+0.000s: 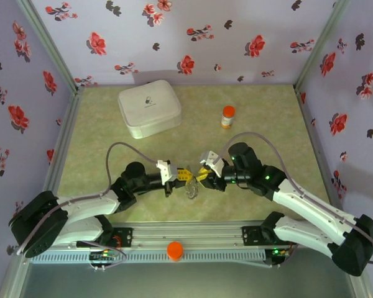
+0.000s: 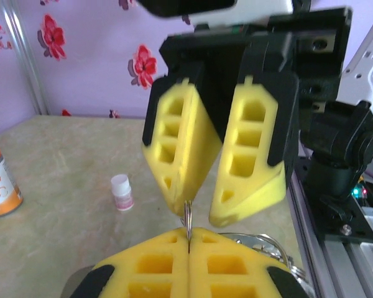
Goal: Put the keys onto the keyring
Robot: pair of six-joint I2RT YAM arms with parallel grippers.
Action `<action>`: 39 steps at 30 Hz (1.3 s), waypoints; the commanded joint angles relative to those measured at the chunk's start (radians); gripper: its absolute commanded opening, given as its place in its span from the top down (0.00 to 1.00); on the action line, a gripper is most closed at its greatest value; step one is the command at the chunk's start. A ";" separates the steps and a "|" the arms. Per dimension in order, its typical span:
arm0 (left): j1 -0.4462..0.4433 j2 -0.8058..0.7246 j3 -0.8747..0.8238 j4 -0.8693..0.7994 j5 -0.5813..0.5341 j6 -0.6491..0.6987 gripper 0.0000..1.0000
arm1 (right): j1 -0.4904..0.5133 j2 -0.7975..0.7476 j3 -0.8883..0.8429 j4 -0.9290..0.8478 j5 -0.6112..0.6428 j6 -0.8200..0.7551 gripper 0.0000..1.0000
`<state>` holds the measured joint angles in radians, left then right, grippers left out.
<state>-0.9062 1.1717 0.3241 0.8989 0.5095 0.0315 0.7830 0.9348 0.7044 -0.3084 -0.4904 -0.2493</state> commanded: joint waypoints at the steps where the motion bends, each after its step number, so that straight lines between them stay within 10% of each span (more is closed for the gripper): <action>1: -0.007 0.000 0.000 0.101 0.024 -0.036 1.00 | -0.004 -0.010 -0.011 0.037 -0.028 0.028 0.75; 19: -0.005 0.035 0.044 0.167 0.097 -0.117 1.00 | -0.005 0.055 0.011 0.059 -0.153 0.028 0.90; 39: 0.005 0.054 0.057 0.138 0.130 -0.118 1.00 | -0.033 -0.019 0.016 0.074 -0.149 -0.038 0.83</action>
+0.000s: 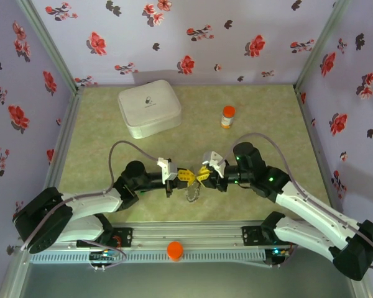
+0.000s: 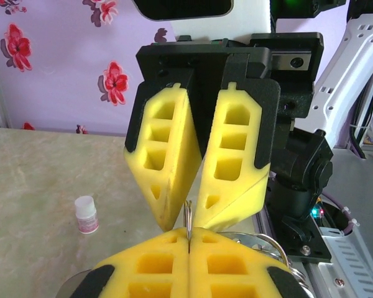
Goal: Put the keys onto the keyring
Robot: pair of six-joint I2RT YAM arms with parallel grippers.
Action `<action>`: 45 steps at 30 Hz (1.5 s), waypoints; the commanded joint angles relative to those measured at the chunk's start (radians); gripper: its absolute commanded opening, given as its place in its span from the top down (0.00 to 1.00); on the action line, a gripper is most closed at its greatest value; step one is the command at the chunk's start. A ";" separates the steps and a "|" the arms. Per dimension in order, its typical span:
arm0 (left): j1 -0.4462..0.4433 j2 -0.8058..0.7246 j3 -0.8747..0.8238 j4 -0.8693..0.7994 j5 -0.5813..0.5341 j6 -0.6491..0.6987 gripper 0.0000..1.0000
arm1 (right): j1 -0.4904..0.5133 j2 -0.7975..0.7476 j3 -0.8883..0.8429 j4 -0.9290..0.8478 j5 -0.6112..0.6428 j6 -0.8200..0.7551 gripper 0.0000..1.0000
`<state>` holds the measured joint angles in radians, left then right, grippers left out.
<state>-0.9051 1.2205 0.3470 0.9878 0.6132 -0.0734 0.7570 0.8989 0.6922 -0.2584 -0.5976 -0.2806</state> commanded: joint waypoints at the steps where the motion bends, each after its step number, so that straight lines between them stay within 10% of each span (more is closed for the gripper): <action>1: 0.003 0.006 0.034 0.049 0.026 -0.014 1.00 | -0.007 0.024 0.028 0.032 -0.050 0.000 0.85; 10: 0.004 -0.060 0.044 -0.152 -0.050 0.089 0.76 | -0.006 0.033 0.077 -0.072 -0.013 -0.055 1.00; 24: 0.003 -0.114 0.170 -0.555 -0.038 0.247 0.79 | 0.118 0.190 0.313 -0.424 0.215 -0.278 1.00; 35: 0.003 -0.095 0.183 -0.569 0.010 0.243 0.80 | 0.133 0.216 0.334 -0.410 0.205 -0.270 1.00; 42: 0.005 -0.087 0.176 -0.503 0.017 0.233 1.00 | 0.137 0.218 0.325 -0.408 0.207 -0.258 1.00; 45: 0.007 -0.088 0.158 -0.445 0.019 0.216 1.00 | 0.117 0.177 0.289 -0.357 0.192 -0.203 0.83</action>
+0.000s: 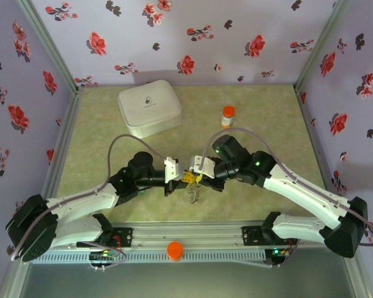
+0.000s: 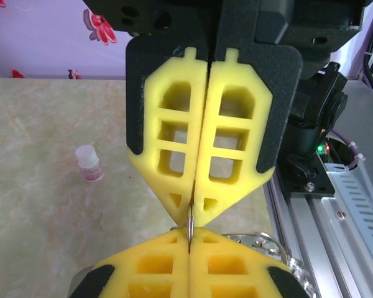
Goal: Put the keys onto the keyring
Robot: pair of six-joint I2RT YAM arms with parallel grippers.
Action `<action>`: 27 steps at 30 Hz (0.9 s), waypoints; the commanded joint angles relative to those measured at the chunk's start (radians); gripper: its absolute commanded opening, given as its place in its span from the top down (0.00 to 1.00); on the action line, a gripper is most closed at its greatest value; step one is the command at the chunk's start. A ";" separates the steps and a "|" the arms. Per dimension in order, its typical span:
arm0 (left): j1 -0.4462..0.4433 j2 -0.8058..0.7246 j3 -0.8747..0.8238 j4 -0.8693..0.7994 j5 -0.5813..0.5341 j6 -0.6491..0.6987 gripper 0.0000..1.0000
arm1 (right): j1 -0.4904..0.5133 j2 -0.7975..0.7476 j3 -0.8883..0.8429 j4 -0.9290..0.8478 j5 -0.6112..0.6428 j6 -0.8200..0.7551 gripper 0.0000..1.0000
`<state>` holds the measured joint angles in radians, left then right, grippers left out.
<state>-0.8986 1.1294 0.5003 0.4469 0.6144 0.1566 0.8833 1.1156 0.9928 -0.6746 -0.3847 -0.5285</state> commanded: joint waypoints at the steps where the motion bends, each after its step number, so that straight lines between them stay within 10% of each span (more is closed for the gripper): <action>1: 0.003 0.004 -0.008 0.128 0.018 -0.027 1.00 | -0.026 -0.058 -0.033 0.084 -0.042 0.066 0.79; 27: 0.021 0.058 -0.156 0.597 -0.061 -0.177 1.00 | -0.081 -0.148 -0.323 0.481 -0.117 0.293 0.64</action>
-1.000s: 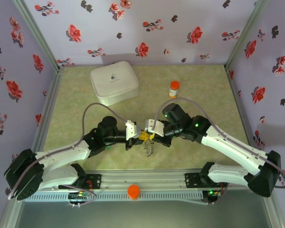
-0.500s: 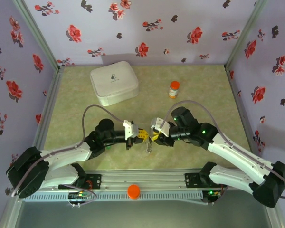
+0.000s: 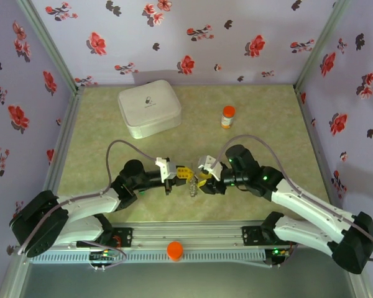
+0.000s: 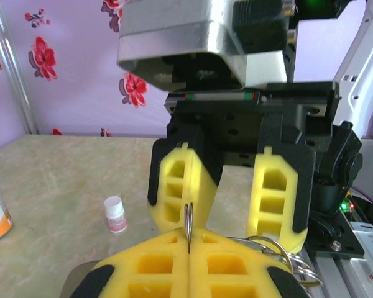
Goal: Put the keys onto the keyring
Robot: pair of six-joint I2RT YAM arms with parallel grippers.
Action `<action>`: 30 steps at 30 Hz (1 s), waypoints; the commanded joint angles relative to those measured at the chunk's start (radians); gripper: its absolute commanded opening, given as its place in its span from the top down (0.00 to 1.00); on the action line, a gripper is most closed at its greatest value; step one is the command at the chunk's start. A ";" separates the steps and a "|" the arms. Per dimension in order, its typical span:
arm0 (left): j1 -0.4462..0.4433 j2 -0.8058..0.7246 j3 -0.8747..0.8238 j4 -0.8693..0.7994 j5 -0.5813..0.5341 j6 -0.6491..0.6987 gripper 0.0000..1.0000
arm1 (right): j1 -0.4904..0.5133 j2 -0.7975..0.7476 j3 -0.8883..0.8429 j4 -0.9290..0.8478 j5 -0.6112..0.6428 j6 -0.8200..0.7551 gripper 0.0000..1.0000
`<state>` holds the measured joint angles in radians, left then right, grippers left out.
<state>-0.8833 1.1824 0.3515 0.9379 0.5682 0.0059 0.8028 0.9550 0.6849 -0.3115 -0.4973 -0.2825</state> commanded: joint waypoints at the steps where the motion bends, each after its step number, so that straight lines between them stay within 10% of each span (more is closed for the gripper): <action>1: 0.006 0.005 -0.011 0.115 -0.016 -0.030 1.00 | 0.001 0.019 -0.019 0.143 -0.002 0.048 0.63; 16: 0.006 -0.052 -0.026 0.053 -0.071 0.006 1.00 | 0.000 -0.022 0.017 0.104 0.082 -0.016 0.99; 30: 0.007 -0.134 -0.011 -0.113 -0.096 0.057 1.00 | 0.015 0.023 0.137 -0.046 0.071 -0.092 1.00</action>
<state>-0.8806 1.0641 0.3271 0.8303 0.4736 0.0525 0.8116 0.9535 0.7849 -0.3157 -0.4259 -0.3386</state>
